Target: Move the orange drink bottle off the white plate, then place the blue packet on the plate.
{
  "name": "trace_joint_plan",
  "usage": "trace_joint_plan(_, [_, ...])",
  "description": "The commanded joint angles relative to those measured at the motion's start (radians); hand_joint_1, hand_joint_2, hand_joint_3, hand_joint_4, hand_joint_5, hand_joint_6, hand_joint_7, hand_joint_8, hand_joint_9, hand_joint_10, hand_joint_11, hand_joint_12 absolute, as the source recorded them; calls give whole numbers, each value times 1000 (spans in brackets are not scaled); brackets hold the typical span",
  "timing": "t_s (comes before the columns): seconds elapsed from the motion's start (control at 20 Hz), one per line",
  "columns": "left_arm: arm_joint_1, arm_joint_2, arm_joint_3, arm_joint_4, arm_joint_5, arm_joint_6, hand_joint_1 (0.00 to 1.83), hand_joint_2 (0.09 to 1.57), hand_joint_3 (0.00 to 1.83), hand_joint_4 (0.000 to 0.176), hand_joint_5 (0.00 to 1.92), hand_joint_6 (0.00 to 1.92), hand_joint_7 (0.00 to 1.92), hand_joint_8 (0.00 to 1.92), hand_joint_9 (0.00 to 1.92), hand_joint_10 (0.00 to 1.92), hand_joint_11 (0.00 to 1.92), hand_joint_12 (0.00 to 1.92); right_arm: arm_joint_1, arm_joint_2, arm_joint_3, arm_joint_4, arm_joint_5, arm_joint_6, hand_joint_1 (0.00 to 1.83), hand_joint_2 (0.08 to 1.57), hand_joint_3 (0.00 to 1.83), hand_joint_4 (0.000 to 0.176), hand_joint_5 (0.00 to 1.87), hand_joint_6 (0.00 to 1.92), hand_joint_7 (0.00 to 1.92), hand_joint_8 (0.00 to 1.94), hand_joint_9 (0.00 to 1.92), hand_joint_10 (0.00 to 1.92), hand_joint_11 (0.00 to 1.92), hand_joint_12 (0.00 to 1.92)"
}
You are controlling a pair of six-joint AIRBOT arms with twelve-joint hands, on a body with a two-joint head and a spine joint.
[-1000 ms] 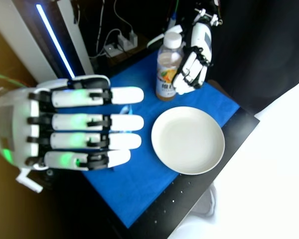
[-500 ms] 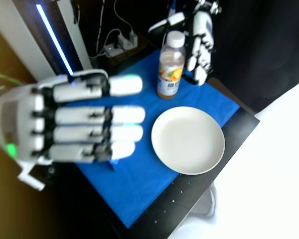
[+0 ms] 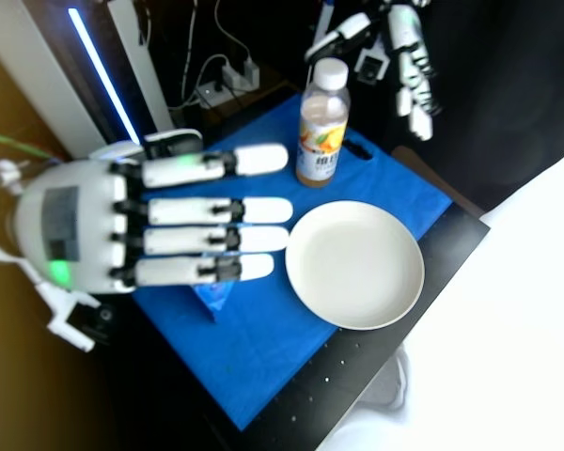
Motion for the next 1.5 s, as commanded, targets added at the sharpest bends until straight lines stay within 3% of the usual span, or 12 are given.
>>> trace_joint_plan(0.0, [-8,15,6,-80,-105,8,859,542,0,176,0,0,0,0,0,0,0,0,30,4,6,9,81,7,711,768,0,119,83,1,226,5,235,12,0,1032])
trace_joint_plan(0.15, [-5,31,9,-125,-114,37,917,568,1,176,0,0,0,0,0,0,0,0,90,4,13,-94,-24,7,754,783,1,70,87,1,241,2,322,22,0,1252])
trace_joint_plan(0.25, [-5,38,8,-140,-123,44,928,591,11,176,0,0,0,0,0,0,0,0,118,5,16,-147,-85,8,682,803,5,32,76,0,250,2,248,21,0,1041])
trace_joint_plan(0.4, [0,51,0,-159,-129,56,941,608,17,176,0,0,0,0,0,0,0,0,151,-2,54,-294,-150,136,690,879,6,25,63,4,252,1,234,6,0,737])
trace_joint_plan(0.55, [2,55,-1,-172,-139,59,939,625,20,176,0,0,0,0,0,0,0,0,187,-9,72,-426,-238,193,742,831,0,0,86,5,264,7,257,7,0,958])
trace_joint_plan(0.8, [5,58,-2,-178,-145,60,928,627,16,176,0,0,0,0,0,0,0,0,254,-18,87,-708,-350,352,547,597,0,39,98,0,238,0,215,0,0,881])
trace_joint_plan(0.9, [5,58,-2,-179,-147,60,923,626,13,176,0,0,0,0,0,0,0,0,270,-29,102,-837,-384,442,530,562,2,0,73,2,268,2,249,4,3,1116])
trace_joint_plan(1.05, [5,58,-3,-180,-149,60,930,617,6,176,0,0,0,0,0,0,0,0,277,-32,106,-960,-414,519,613,560,1,0,132,6,323,7,249,5,0,1054])
trace_joint_plan(1.15, [5,58,-4,-180,-149,60,907,614,4,176,0,0,0,0,0,0,0,0,277,-33,106,-1015,-436,551,631,497,0,59,117,2,285,5,174,22,0,721])
trace_joint_plan(1.2, [5,58,-4,-180,-149,60,883,601,0,176,0,0,0,0,0,0,0,0,277,-33,106,-1037,-451,559,622,499,2,58,124,4,291,5,179,22,0,716])
trace_joint_plan(1.3, [6,57,-6,-180,-150,60,866,563,0,176,0,0,0,0,0,0,0,0,277,-36,106,-1061,-474,562,594,528,1,0,164,2,349,5,254,22,0,782])
trace_joint_plan(1.45, [6,57,-6,-184,-157,60,846,576,0,176,0,0,0,0,0,0,0,0,277,-39,106,-1102,-507,574,559,566,3,27,230,9,294,4,203,2,0,591])
